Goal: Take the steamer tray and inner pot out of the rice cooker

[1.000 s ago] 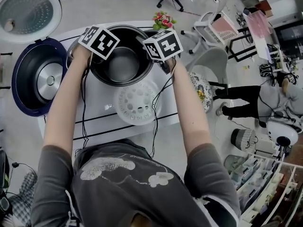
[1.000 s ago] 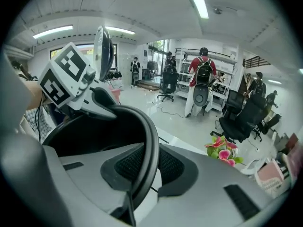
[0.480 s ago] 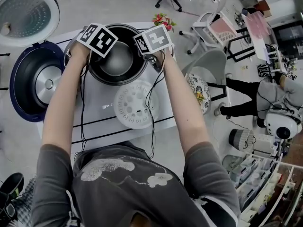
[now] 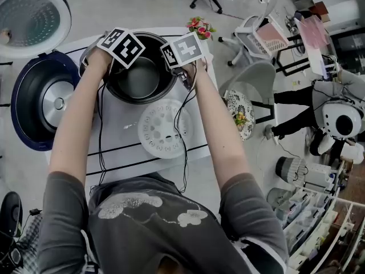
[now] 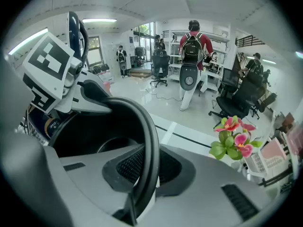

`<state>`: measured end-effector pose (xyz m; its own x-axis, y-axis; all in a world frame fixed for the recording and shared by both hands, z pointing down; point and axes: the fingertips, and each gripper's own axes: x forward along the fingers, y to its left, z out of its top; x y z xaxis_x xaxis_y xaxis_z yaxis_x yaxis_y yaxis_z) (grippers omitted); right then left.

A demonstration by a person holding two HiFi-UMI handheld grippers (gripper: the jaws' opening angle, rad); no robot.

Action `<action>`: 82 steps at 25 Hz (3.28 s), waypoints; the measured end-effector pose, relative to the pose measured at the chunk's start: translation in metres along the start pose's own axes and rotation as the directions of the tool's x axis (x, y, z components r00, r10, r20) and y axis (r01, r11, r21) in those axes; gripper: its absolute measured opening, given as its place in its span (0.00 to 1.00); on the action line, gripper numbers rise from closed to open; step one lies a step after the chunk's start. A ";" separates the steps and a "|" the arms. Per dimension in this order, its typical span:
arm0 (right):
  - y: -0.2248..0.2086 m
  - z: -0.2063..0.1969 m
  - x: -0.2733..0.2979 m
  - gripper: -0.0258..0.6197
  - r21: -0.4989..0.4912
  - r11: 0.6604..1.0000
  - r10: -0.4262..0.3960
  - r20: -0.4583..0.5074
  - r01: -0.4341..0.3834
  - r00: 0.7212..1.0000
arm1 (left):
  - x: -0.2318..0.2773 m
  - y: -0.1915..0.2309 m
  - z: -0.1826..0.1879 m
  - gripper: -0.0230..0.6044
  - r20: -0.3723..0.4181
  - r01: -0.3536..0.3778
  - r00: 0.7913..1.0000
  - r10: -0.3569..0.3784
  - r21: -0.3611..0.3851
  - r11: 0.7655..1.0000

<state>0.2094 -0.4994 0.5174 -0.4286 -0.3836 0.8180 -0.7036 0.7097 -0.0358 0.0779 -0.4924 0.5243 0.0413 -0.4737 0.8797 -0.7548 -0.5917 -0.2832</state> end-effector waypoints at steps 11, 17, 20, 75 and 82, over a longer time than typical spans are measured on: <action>-0.001 -0.010 -0.010 0.30 0.055 0.998 0.006 0.097 -0.011 0.995 | -0.001 -0.005 0.004 0.42 0.042 -0.034 0.999 0.033 0.026 0.999; -0.005 -0.005 -0.043 0.38 0.081 0.997 -0.038 0.214 0.021 0.976 | -0.032 -0.007 0.027 0.55 0.214 -0.064 0.975 0.066 -0.017 0.998; -0.001 -0.001 -0.064 0.38 0.067 0.997 -0.060 0.263 0.044 0.963 | -0.053 -0.010 0.027 0.55 0.258 -0.073 0.962 0.085 -0.055 0.996; 0.228 -0.105 -0.259 0.08 0.303 0.938 -0.345 0.752 0.170 0.561 | -0.255 -0.151 -0.177 0.05 0.671 0.174 0.737 0.086 -0.310 0.935; 0.287 -0.109 -0.252 0.08 0.297 0.935 -0.354 0.749 0.194 0.560 | -0.267 -0.146 -0.228 0.05 0.698 0.203 0.713 0.061 -0.289 0.936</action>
<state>0.1774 -0.1344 0.3632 -0.4155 -0.9087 0.0403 -0.9092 0.4137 -0.0458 0.0278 -0.1302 0.4182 0.4405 -0.8294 0.3437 -0.8870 -0.4612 0.0236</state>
